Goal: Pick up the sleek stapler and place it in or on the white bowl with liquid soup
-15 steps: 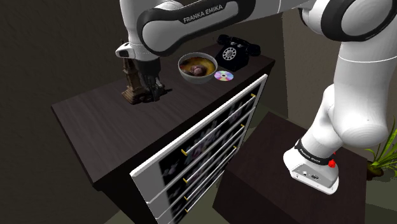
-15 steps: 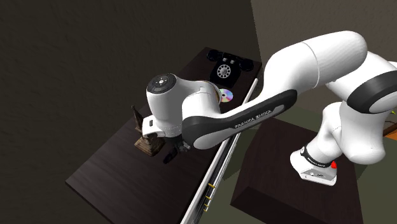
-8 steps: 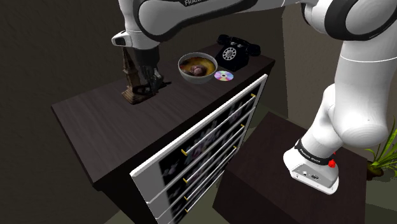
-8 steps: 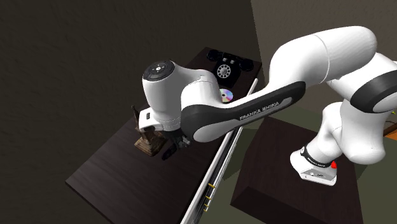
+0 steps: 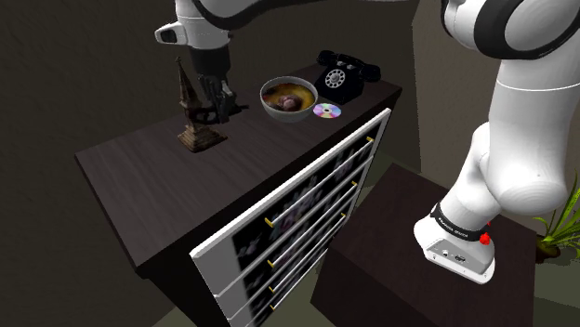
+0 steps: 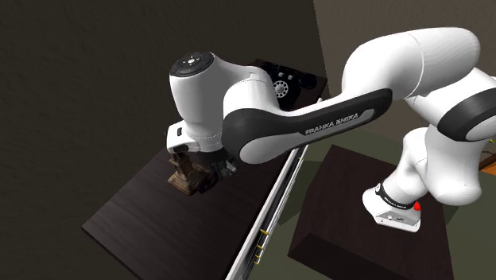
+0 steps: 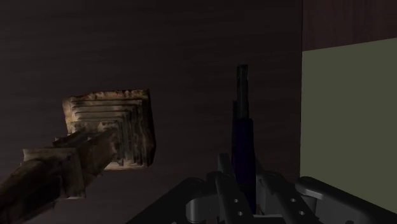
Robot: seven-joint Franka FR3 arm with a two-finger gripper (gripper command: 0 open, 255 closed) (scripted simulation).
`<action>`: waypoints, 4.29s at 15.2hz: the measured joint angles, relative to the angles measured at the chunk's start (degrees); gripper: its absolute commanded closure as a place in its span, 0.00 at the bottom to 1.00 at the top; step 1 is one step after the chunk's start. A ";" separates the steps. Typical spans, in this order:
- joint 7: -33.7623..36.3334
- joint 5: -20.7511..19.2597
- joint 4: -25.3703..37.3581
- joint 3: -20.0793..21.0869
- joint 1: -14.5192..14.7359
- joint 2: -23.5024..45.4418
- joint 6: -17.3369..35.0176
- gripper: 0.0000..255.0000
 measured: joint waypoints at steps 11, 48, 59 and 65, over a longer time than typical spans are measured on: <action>-4.71 0.88 0.17 -1.35 -3.35 -3.42 -3.53 1.00; -30.23 3.40 -17.24 -10.95 -19.26 -8.47 8.96 1.00; -30.25 3.38 -13.68 -10.97 -19.29 -8.83 5.13 0.00; -30.19 3.37 -10.63 -10.95 -19.26 -8.93 1.91 0.00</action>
